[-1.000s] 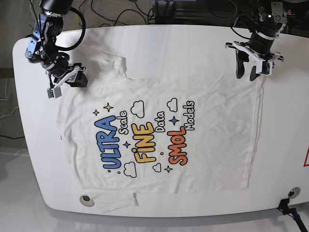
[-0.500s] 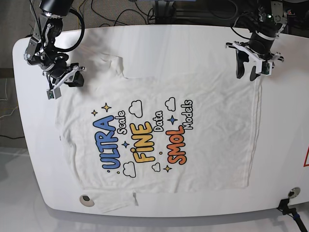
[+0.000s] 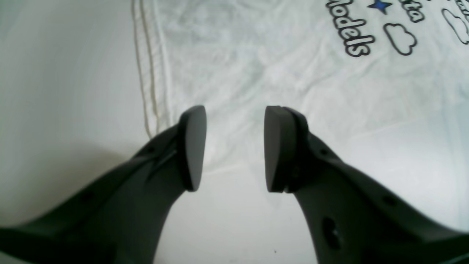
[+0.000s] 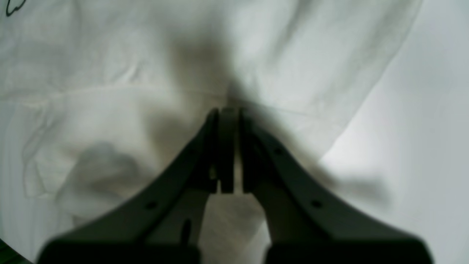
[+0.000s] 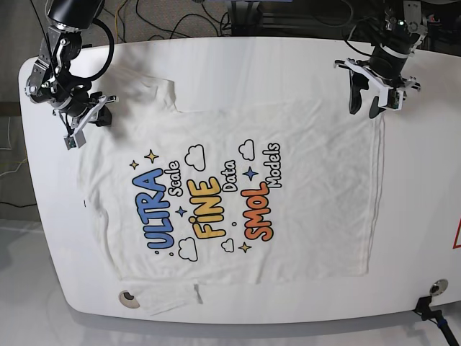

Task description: Fold the T-shirt properly

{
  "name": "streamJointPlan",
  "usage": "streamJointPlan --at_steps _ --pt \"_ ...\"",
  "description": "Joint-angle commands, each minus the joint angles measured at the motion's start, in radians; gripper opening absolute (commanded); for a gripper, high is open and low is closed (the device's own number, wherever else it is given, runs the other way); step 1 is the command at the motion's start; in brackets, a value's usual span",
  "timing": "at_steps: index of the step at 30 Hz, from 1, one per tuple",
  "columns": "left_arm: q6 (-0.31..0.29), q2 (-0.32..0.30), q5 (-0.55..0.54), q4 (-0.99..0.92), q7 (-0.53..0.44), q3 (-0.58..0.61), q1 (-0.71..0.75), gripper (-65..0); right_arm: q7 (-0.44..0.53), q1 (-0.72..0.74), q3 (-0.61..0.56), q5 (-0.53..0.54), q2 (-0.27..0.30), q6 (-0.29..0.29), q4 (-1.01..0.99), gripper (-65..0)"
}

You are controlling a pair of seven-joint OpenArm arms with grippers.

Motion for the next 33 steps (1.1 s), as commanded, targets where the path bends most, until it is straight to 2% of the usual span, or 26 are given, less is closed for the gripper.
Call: streamJointPlan --at_steps 1,2,18,20,24,26,29,33 --pt "-0.004 -0.007 -0.001 0.019 -0.029 -0.003 -0.004 -39.8 0.034 0.008 0.011 0.011 0.021 0.004 0.016 -63.3" --pt "-0.005 0.001 0.008 -0.018 -0.006 -0.012 -0.013 -40.9 -0.002 -0.024 -0.004 -0.005 0.0 -0.002 -0.001 -62.1" --pt "-0.007 -0.001 0.008 -0.018 -0.006 -0.014 -0.013 -40.8 -0.002 -0.037 0.0 -0.003 0.002 -0.003 0.03 -61.7" --pt "-0.007 -0.001 0.008 -0.018 -0.006 -0.014 -0.013 -40.7 -0.004 -0.045 0.0 -0.002 0.002 -0.008 0.057 -57.5" --pt "-0.008 -0.001 0.008 -0.016 -0.006 -0.014 -0.013 -40.5 -0.008 -0.051 0.04 0.0 -0.007 -0.003 0.114 -36.3" --pt "-0.008 -0.001 0.008 -0.016 -0.006 -0.014 -0.013 -40.5 -0.027 -0.051 0.074 0.001 -0.029 0.003 0.142 -28.4" --pt "-0.008 -0.001 0.008 -0.016 -0.006 -0.014 -0.013 -40.5 -0.06 -0.05 0.129 0.001 -0.055 0.059 0.186 -27.7" --pt "-0.008 -0.001 0.01 -0.016 -0.006 -0.014 -0.027 -40.5 -0.09 -0.047 0.201 0.027 -0.082 0.059 0.199 -27.7"
